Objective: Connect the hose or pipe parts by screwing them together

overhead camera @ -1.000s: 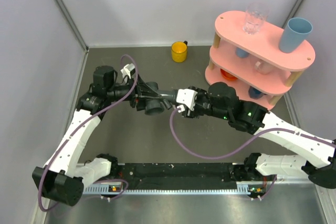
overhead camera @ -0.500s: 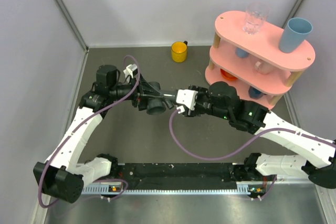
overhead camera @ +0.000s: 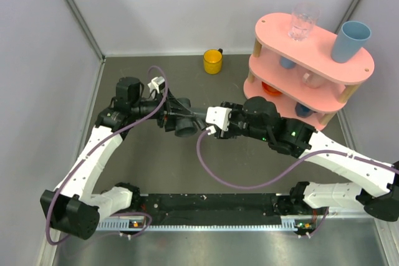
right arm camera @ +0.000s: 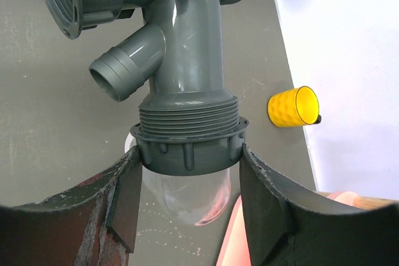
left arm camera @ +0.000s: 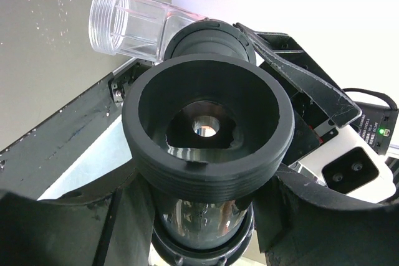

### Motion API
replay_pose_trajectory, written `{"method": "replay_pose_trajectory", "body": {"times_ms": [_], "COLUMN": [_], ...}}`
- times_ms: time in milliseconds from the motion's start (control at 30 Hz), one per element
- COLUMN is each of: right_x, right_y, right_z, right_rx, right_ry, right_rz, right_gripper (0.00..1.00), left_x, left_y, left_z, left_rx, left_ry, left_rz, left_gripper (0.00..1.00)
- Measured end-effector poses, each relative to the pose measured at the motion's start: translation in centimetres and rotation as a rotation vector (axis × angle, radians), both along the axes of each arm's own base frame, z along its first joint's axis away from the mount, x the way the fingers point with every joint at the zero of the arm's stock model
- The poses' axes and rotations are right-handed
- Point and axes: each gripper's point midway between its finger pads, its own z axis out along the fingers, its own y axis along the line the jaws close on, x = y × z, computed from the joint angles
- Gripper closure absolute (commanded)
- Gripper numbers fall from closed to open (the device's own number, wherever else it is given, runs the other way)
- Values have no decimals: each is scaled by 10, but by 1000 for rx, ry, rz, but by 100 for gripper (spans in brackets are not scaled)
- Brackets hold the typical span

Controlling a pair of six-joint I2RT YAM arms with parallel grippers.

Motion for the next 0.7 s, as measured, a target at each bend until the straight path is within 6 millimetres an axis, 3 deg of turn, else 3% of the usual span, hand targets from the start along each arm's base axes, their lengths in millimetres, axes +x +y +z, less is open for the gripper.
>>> {"method": "replay_pose_trajectory", "body": {"times_ms": [700], "right_x": [-9], "right_y": [-2], "right_z": [-11], "right_rx": [4], "right_ry": [90], "right_rz": [-10], "right_gripper": [88], "left_x": [-5], "left_y": [-1], "left_z": [-15], "left_rx": [9], "left_ry": [-115], "left_rz": [-125], "left_gripper": [100]}}
